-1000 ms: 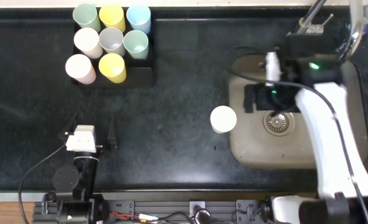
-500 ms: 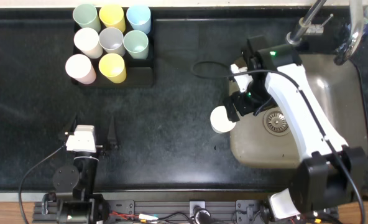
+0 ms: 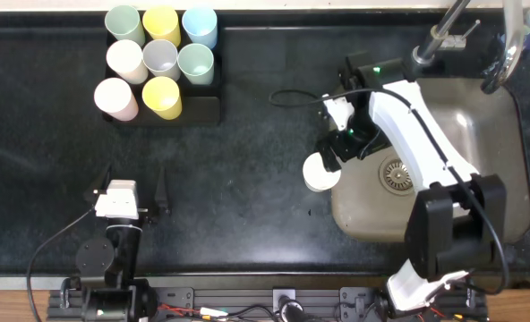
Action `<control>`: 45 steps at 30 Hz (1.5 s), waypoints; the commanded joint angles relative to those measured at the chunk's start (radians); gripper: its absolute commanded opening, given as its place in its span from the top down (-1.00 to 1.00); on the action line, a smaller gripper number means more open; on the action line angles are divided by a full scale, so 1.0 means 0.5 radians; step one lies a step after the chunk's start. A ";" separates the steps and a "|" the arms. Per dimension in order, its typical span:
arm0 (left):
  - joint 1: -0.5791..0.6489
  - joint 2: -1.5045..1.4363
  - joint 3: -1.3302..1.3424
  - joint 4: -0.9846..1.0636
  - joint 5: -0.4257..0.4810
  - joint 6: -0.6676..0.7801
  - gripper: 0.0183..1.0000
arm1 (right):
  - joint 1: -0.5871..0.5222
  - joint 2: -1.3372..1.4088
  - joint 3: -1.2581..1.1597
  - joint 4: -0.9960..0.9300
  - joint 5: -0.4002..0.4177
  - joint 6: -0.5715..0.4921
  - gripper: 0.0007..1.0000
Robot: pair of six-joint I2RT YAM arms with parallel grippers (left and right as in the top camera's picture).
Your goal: Store Cups
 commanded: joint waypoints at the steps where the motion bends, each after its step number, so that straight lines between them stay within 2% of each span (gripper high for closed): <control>1: 0.008 -0.018 0.000 -0.014 -0.004 0.037 -1.00 | 0.009 0.002 0.008 0.043 0.012 -0.029 -0.95; 10: 0.008 -0.018 0.000 -0.014 -0.004 0.038 -1.00 | 0.011 0.040 0.007 0.066 0.005 -0.074 -1.00; 11: 0.008 -0.018 0.000 -0.014 -0.004 0.037 -1.00 | 0.011 0.050 0.007 0.076 0.005 -0.074 -0.75; 12: 0.008 -0.018 0.000 -0.014 -0.004 0.038 -1.00 | 0.013 0.057 0.007 0.076 0.005 -0.073 -0.09; 13: 0.008 -0.018 0.000 -0.014 -0.004 0.037 -1.00 | 0.015 0.058 0.007 0.075 0.005 -0.072 0.65; 14: 0.008 -0.018 0.000 -0.014 -0.004 0.038 -1.00 | 0.021 0.058 0.007 0.069 0.005 -0.070 0.92; 19: 0.008 -0.018 0.000 -0.014 -0.004 0.037 -1.00 | 0.085 0.047 0.031 0.014 0.002 -0.015 0.92; 22: 0.008 -0.018 0.000 -0.014 -0.004 0.038 -1.00 | 0.196 0.006 0.187 -0.122 -0.086 -0.002 0.92; 25: 0.008 -0.018 0.000 -0.014 -0.004 0.037 -1.00 | 0.346 -0.006 0.587 -0.306 -0.115 0.083 0.92; 28: 0.008 -0.018 0.000 -0.014 -0.004 0.037 -1.00 | 0.455 -0.002 1.054 -0.335 -0.108 0.166 0.92; 34: 0.008 -0.018 0.000 -0.014 -0.004 0.037 -1.00 | 0.543 0.269 1.938 -0.313 -0.105 0.465 0.92; 36: 0.008 -0.018 0.000 -0.014 -0.004 0.037 -1.00 | 0.567 0.408 2.162 -0.327 -0.071 0.491 0.92; 39: 0.008 -0.018 0.000 -0.014 -0.004 0.038 -1.00 | 0.641 0.567 2.320 -0.320 0.043 0.534 0.92; 45: 0.008 -0.018 0.000 -0.014 -0.004 0.037 -1.00 | 0.810 0.747 2.323 -0.291 0.043 0.598 0.91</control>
